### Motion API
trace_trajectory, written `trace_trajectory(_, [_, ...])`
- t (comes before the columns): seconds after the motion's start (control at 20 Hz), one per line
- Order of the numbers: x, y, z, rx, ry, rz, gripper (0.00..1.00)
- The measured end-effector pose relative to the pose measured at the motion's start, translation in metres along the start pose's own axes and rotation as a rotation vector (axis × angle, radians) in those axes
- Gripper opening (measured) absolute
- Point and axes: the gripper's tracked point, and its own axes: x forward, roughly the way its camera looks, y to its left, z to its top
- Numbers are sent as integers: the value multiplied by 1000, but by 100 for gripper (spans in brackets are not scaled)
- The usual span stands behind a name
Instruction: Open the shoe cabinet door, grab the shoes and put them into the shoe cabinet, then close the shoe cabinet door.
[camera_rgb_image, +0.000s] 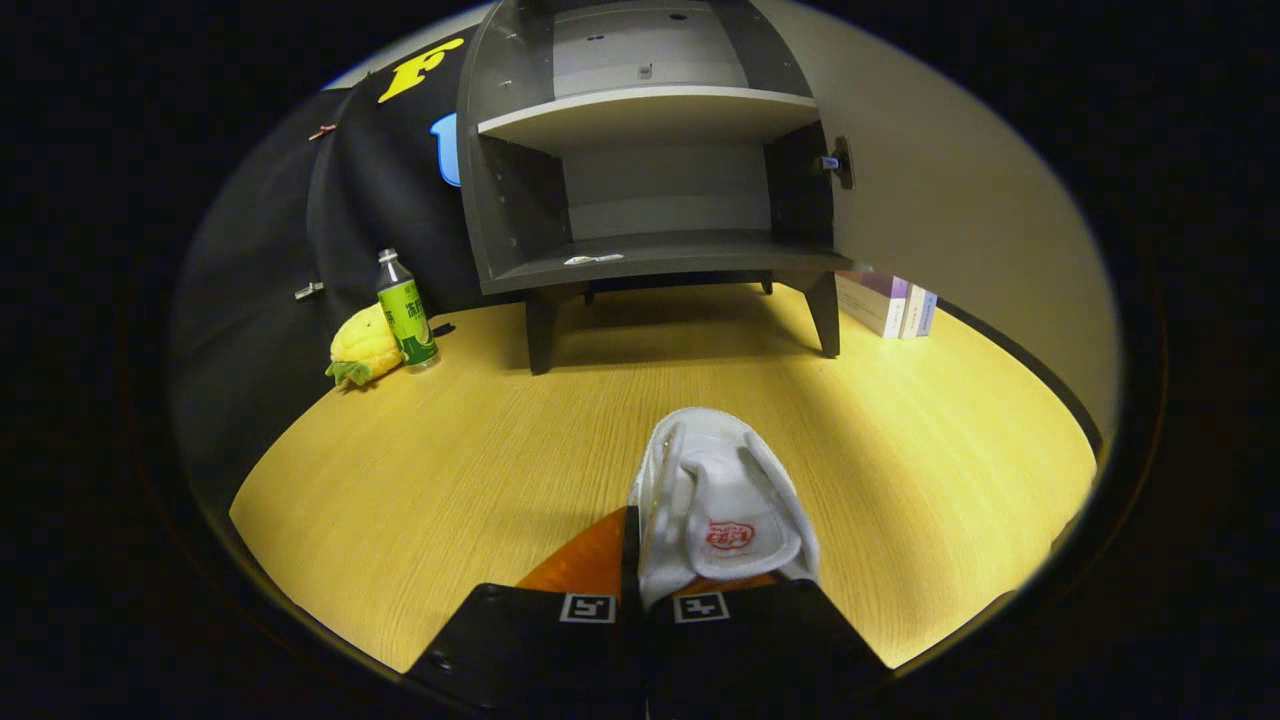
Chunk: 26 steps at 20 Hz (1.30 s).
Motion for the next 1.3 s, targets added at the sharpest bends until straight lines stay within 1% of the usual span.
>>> trace_trajectory(0.15, [-20,2,26,33,-24,10,6])
trace_trajectory(0.25, [-33,-1,50,32,-50,0,7])
trace_trajectory(0.4, [-58,5,95,45,-88,9,6])
trace_trajectory(0.6, [-91,11,171,23,-154,3,6])
trace_trajectory(0.7, [-101,15,215,35,-193,3,6])
trace_trajectory(0.85, [-111,23,274,17,-228,17,6])
trace_trajectory(1.0, [-106,30,331,-25,-262,23,6])
trace_trajectory(1.1, [-93,35,364,-52,-277,24,6])
trace_trajectory(1.3, [-44,39,410,-109,-271,15,6])
